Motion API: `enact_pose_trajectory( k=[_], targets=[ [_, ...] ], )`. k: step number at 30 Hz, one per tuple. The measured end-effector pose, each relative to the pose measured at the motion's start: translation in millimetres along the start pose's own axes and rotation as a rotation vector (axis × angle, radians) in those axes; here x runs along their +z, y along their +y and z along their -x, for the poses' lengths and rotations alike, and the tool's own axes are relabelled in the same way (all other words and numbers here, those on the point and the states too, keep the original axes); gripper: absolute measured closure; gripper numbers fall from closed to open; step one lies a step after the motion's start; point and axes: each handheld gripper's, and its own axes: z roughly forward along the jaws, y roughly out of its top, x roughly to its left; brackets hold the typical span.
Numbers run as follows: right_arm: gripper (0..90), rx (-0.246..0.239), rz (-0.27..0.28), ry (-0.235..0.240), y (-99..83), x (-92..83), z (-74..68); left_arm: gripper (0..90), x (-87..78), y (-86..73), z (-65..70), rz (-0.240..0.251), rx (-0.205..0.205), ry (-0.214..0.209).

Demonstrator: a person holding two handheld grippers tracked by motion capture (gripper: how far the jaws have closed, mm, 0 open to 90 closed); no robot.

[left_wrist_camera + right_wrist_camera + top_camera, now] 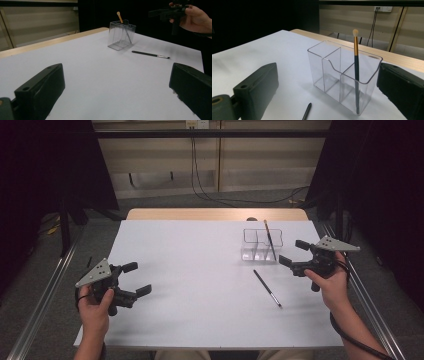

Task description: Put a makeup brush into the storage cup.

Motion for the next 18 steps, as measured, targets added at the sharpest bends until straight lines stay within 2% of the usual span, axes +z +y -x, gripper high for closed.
enact_pose_trajectory(
  k=[18],
  targets=[
    [3.3,0.007,-0.002,0.007,-13.1,-13.6,-7.0,0.2,-0.3,0.3,0.2,-0.005,0.003,0.001]
  ],
)
